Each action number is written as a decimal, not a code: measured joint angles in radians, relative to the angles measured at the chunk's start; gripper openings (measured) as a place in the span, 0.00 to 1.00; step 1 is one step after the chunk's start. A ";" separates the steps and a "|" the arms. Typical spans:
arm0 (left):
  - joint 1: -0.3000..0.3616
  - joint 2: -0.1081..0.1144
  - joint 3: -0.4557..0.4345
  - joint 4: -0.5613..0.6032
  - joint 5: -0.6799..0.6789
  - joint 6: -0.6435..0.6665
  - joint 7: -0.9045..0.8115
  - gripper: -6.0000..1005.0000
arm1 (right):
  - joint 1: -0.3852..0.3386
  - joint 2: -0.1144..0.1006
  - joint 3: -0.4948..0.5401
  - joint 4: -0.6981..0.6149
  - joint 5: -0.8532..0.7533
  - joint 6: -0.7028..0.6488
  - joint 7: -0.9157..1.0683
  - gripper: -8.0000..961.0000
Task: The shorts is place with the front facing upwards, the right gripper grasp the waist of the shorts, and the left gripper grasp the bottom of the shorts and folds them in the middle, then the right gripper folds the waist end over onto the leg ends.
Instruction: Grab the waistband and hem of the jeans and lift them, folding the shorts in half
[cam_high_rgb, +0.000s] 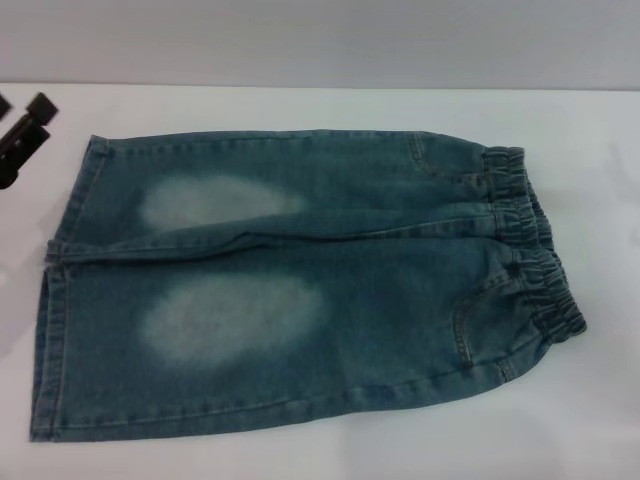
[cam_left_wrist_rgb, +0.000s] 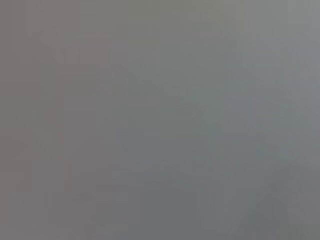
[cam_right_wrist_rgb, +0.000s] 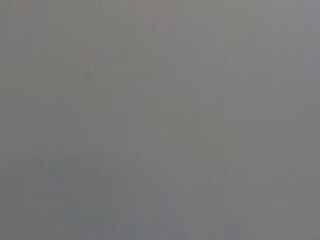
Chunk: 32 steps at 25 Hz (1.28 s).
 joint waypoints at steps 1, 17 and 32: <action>-0.014 0.012 0.046 0.029 0.000 0.002 -0.070 0.78 | -0.001 0.000 0.003 0.000 0.000 0.001 0.000 0.82; -0.110 0.102 0.849 0.490 -0.001 0.193 -1.029 0.77 | -0.058 -0.004 0.063 -0.013 0.002 0.010 -0.008 0.82; -0.040 0.170 0.948 0.510 0.000 0.361 -1.440 0.77 | -0.119 -0.007 0.103 -0.058 0.001 0.044 -0.012 0.82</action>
